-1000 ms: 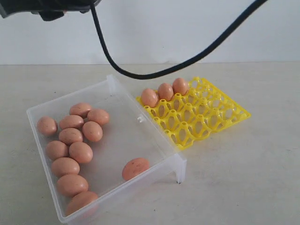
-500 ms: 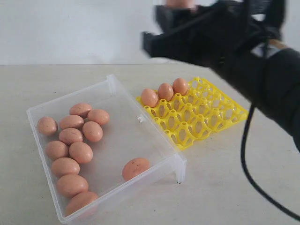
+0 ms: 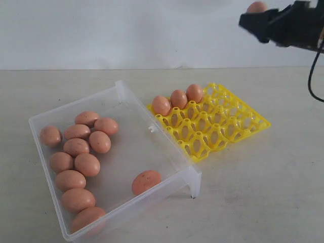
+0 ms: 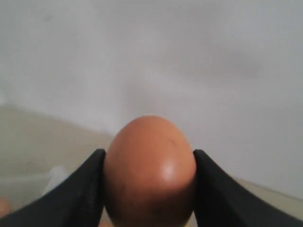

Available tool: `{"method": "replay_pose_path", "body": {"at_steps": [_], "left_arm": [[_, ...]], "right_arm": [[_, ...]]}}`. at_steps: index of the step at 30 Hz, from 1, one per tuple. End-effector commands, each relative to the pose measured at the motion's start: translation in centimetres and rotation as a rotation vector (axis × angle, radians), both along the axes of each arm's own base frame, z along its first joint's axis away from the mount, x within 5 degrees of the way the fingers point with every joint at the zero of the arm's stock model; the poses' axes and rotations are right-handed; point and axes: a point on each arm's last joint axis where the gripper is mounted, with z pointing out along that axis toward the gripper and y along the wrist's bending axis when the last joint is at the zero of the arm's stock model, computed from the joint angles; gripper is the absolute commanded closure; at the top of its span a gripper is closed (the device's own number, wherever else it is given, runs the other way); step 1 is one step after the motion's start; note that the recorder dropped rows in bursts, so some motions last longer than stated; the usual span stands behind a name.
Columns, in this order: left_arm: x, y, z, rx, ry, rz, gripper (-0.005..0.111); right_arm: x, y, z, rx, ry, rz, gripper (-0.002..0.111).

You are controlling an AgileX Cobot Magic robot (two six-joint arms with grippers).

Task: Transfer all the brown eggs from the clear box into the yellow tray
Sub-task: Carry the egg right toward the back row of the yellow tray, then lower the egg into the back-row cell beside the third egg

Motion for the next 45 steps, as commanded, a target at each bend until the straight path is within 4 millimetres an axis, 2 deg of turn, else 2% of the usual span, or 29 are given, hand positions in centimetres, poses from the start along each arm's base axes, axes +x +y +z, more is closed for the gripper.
{"method": "replay_pose_path", "body": {"at_steps": [1,2,5,10,15,25,38,41,43,45], "left_arm": [[0.0,0.0,0.2,-0.004,-0.008,-0.004,0.111],[0.0,0.0,0.2,-0.004,-0.008,-0.004,0.111],[0.0,0.0,0.2,-0.004,-0.008,-0.004,0.111],[0.0,0.0,0.2,-0.004,-0.008,-0.004,0.111],[0.0,0.0,0.2,-0.004,-0.008,-0.004,0.111],[0.0,0.0,0.2,-0.004,-0.008,-0.004,0.111],[0.0,0.0,0.2,-0.004,-0.008,-0.004,0.111],[0.0,0.0,0.2,-0.004,-0.008,-0.004,0.111],[0.0,0.0,0.2,-0.004,-0.008,-0.004,0.111],[0.0,0.0,0.2,-0.004,-0.008,-0.004,0.111]], "right_arm": [[3.0,1.1,-4.5,-0.114,0.086,0.321,0.109],[4.0,1.2,-5.1,-0.116,0.084,0.321,0.109],[7.2,1.1,-8.7,-0.104,0.108,0.311,0.109],[8.8,1.1,-11.8,-0.080,0.140,0.316,0.109],[9.5,1.5,-13.4,0.006,0.163,0.268,0.109],[9.6,3.8,-14.3,-0.114,0.158,0.258,0.109],[9.5,3.7,-14.4,-0.125,0.159,0.263,0.107],[9.6,3.7,-14.3,-0.124,0.158,0.263,0.098],[9.6,3.6,-14.2,-0.124,0.157,0.261,0.088],[9.5,3.7,-14.1,-0.117,0.153,0.268,0.074]]}}
